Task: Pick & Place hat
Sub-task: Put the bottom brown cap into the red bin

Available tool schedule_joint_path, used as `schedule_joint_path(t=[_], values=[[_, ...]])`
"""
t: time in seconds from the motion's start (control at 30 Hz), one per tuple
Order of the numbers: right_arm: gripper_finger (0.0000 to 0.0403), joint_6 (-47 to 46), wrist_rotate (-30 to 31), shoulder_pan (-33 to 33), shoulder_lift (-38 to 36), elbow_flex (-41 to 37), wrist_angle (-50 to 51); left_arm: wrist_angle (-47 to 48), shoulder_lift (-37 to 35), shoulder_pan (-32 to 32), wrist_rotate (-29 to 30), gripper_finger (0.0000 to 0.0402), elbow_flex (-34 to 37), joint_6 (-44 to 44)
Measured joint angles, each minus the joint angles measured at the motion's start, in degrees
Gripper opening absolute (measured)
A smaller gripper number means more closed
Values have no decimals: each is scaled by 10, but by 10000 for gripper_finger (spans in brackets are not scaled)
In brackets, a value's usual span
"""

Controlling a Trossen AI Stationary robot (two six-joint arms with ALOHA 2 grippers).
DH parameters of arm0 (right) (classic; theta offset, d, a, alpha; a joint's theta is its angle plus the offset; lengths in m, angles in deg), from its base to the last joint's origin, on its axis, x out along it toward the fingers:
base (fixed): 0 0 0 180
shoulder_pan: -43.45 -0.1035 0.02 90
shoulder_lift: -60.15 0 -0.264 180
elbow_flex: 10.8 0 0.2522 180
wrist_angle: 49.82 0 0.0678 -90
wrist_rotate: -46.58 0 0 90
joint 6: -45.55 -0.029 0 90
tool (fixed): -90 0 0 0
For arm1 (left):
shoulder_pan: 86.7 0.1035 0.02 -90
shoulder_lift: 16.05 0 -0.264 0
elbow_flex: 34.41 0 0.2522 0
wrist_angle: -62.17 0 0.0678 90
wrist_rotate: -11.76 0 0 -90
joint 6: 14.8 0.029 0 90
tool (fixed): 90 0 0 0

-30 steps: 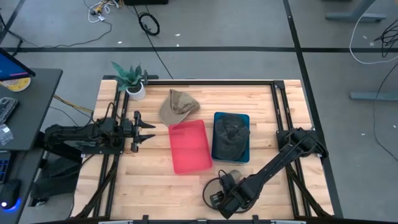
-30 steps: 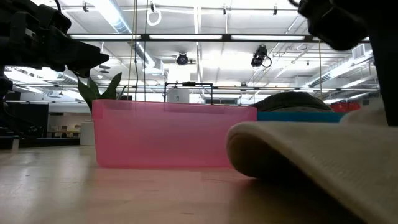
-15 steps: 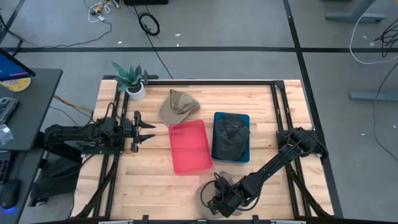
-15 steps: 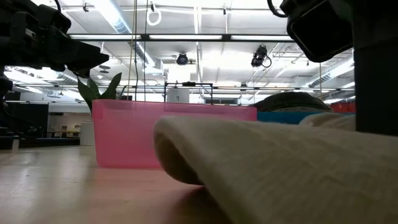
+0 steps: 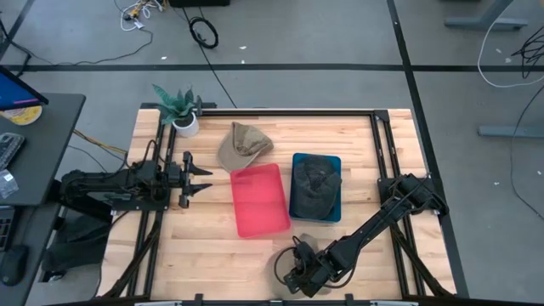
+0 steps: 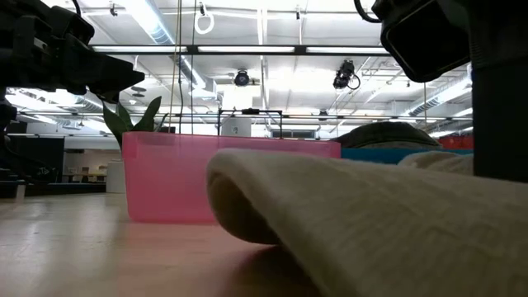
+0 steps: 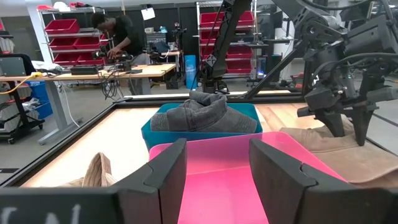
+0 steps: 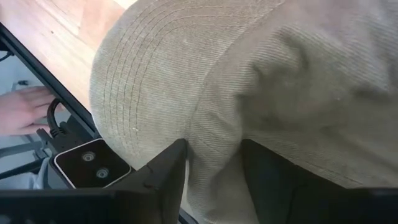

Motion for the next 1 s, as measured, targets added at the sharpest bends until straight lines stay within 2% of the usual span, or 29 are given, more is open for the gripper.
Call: schedule_joint_path(t=[0.4, 0.53, 0.7, 0.9, 1.0], values=[[159, 12, -1, 2, 0, 0, -7, 0, 0, 0, 0, 177, 0, 0], [119, 33, -14, 4, 0, -1, -20, 0, 0, 0, 0, 177, 0, 0], [19, 81, -19, 4, 0, -1, -30, 0, 0, 0, 0, 177, 0, 0], [29, 100, -17, 6, 1, -1, -38, 0, 0, 0, 0, 177, 0, 0], [13, 110, -16, 8, -1, -1, -46, 0, 0, 0, 0, 177, 0, 0]])
